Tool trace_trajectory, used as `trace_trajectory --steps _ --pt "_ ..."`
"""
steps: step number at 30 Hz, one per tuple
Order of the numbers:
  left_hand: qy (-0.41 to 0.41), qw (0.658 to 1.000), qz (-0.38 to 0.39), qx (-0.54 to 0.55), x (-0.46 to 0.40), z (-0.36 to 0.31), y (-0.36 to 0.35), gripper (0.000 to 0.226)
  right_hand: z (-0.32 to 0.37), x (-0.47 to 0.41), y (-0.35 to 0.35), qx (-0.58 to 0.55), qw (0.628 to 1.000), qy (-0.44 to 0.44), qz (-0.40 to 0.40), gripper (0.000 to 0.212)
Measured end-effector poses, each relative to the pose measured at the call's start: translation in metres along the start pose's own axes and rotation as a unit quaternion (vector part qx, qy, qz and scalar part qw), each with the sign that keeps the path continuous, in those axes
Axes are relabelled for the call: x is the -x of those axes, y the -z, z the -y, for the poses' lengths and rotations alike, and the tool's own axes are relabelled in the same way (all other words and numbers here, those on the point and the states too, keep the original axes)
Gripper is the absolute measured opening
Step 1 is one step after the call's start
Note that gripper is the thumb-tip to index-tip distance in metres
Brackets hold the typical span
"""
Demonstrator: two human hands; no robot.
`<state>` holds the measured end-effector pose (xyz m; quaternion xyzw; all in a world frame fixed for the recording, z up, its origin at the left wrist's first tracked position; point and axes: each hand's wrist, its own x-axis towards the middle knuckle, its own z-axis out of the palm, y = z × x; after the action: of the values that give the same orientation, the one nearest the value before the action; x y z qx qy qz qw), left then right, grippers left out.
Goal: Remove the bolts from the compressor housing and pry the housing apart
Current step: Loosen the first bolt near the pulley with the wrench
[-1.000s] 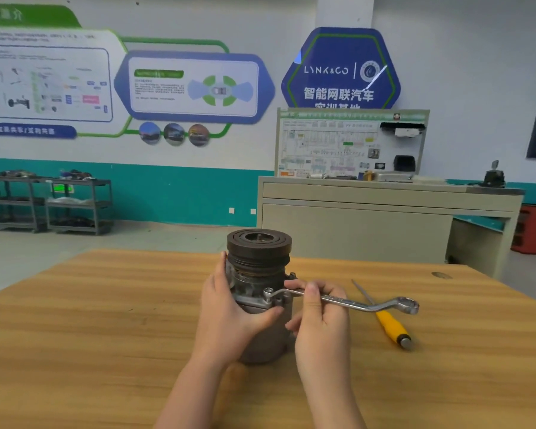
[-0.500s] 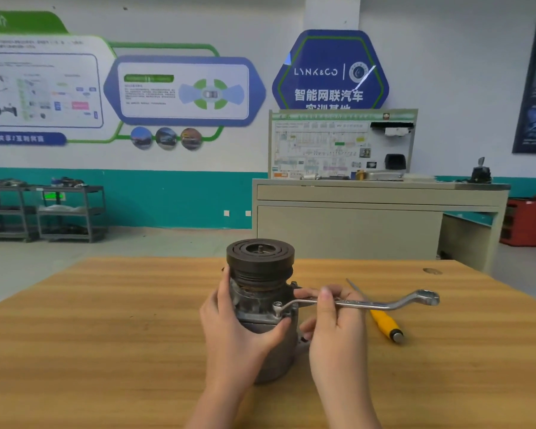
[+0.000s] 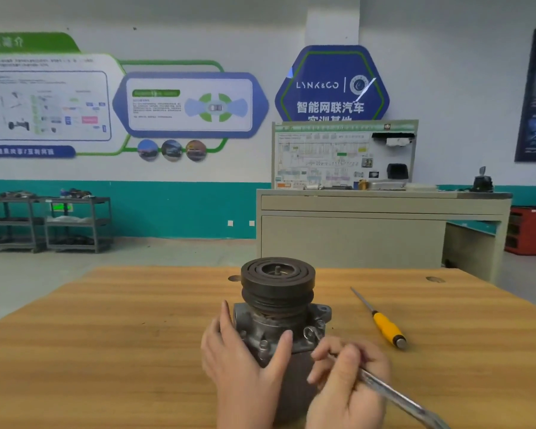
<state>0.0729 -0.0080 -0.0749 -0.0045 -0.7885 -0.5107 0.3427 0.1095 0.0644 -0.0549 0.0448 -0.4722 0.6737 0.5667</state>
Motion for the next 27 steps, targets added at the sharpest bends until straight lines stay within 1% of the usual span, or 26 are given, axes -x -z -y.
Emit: trace_trajectory --steps 2,4,6,7,9,10,12,15,17,23,27 --pt "-0.013 0.998 0.021 0.051 -0.005 0.01 0.002 0.117 -0.002 -0.016 0.005 -0.053 0.992 -0.092 -0.072 0.016" --pt "-0.017 0.995 0.025 0.094 -0.005 0.017 0.001 0.108 -0.006 -0.039 0.012 -0.106 0.969 -0.205 -0.089 0.023" --pt "-0.019 0.994 0.014 0.109 -0.003 0.019 -0.002 0.105 -0.01 -0.06 0.017 -0.142 0.944 -0.292 -0.065 0.024" --pt "-0.018 0.994 0.007 0.111 -0.002 0.019 -0.003 0.103 -0.012 -0.067 0.018 -0.162 0.932 -0.32 -0.046 0.022" --pt "-0.023 0.993 -0.003 0.112 -0.003 0.02 -0.005 0.1 -0.011 -0.074 0.019 -0.209 0.916 -0.342 -0.011 0.018" --pt "-0.027 0.993 -0.005 0.115 -0.004 0.02 -0.006 0.098 -0.011 -0.073 0.02 -0.225 0.915 -0.335 0.008 0.018" --pt "-0.033 0.991 0.005 0.13 -0.008 0.023 -0.004 0.095 -0.01 -0.068 0.023 -0.221 0.931 -0.287 0.049 0.021" --pt "-0.048 0.985 0.027 0.162 -0.015 0.027 0.0 0.082 -0.005 -0.056 0.026 -0.159 0.962 -0.19 0.111 0.025" --pt "-0.059 0.983 0.033 0.173 -0.018 0.03 0.001 0.072 0.0 -0.05 0.026 -0.122 0.971 -0.142 0.147 0.029" --pt "-0.074 0.982 0.016 0.172 -0.015 0.037 -0.001 0.074 0.009 -0.045 0.029 -0.021 0.978 -0.056 0.199 0.02" --pt "-0.091 0.984 -0.007 0.152 -0.017 0.038 -0.001 0.073 0.01 -0.043 0.028 0.092 0.963 0.015 0.254 0.02"
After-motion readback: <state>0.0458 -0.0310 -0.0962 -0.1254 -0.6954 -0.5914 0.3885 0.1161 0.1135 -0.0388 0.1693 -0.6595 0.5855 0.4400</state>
